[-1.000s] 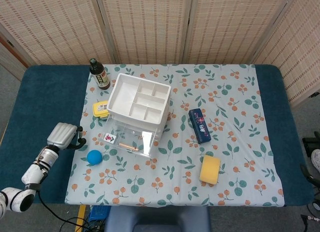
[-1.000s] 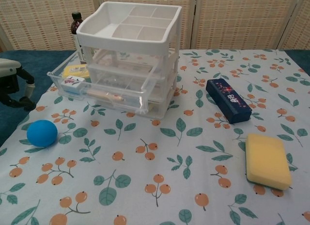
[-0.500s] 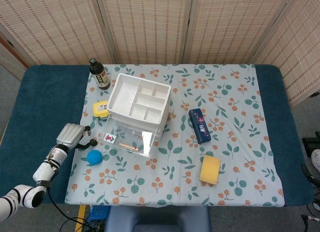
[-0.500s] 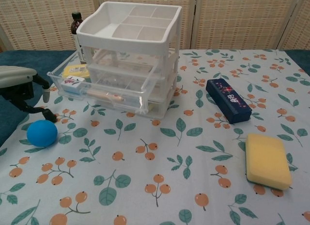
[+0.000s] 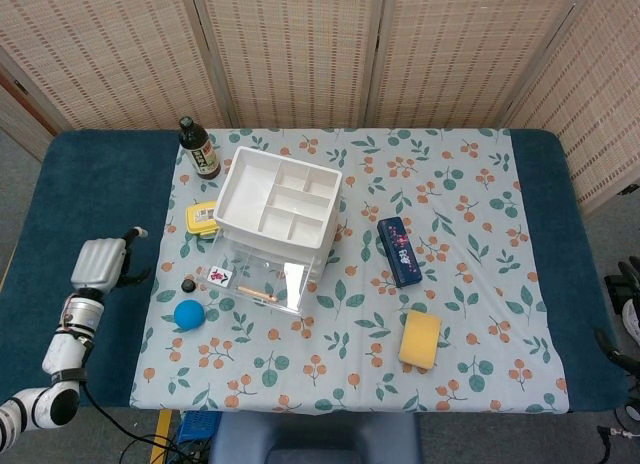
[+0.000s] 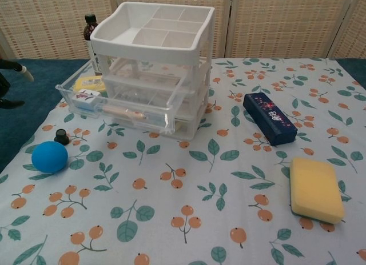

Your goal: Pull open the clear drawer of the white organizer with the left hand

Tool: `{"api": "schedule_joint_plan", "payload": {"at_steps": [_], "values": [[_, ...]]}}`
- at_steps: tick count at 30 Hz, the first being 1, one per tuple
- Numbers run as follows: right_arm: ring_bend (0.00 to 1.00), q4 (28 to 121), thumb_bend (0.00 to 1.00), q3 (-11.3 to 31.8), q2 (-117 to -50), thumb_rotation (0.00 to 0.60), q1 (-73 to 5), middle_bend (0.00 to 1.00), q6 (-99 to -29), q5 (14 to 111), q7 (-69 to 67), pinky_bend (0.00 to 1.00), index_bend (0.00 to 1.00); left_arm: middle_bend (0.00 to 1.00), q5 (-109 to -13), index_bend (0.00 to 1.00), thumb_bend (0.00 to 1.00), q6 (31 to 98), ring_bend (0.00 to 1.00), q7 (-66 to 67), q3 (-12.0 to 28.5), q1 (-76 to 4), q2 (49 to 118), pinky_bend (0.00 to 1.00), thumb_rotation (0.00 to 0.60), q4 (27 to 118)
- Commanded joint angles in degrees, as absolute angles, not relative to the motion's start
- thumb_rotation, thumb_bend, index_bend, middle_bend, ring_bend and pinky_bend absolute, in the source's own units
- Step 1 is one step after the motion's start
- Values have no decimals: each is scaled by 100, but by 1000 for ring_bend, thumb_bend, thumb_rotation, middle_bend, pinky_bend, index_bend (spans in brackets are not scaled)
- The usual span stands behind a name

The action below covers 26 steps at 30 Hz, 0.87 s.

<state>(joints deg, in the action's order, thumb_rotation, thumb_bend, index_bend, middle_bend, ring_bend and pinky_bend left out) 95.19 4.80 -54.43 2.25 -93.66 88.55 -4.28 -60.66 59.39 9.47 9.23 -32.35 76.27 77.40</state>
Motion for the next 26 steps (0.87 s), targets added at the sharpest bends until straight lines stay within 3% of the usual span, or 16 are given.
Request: {"api": "schedule_joint_plan", "payload": {"at_steps": [1, 4, 7, 14, 26], "values": [[0, 9533, 310, 425, -5438, 600, 137, 38, -9153, 8868, -485, 8, 0, 682, -6061, 253, 267, 6592, 630, 1113, 921, -2781, 7228, 843, 600, 8308], [0, 9532, 311, 401, -5469, 600, 24, 38, -8960, 8908, -490, 8, 0, 626, -6267, 253, 267, 6985, 572, 1237, 781, -2530, 7075, 722, 600, 8530], [0, 9508, 315, 385, -5535, 600, -62, 38, -8850, 8960, -503, 8, 0, 604, -6450, 253, 267, 7351, 555, 1320, 671, -2293, 6969, 669, 600, 8694], [0, 9389, 315, 244, -5726, 600, -187, 38, -8613, 9113, -609, 8, 0, 602, -6765, 253, 267, 8119, 551, 1497, 487, -1774, 6847, 644, 600, 9006], [0, 9171, 317, 103, -5990, 600, -407, 38, -8308, 9289, -843, 8, 0, 600, -7257, 260, 267, 8778, 544, 1969, 173, -1182, 6614, 640, 600, 9650]]}}
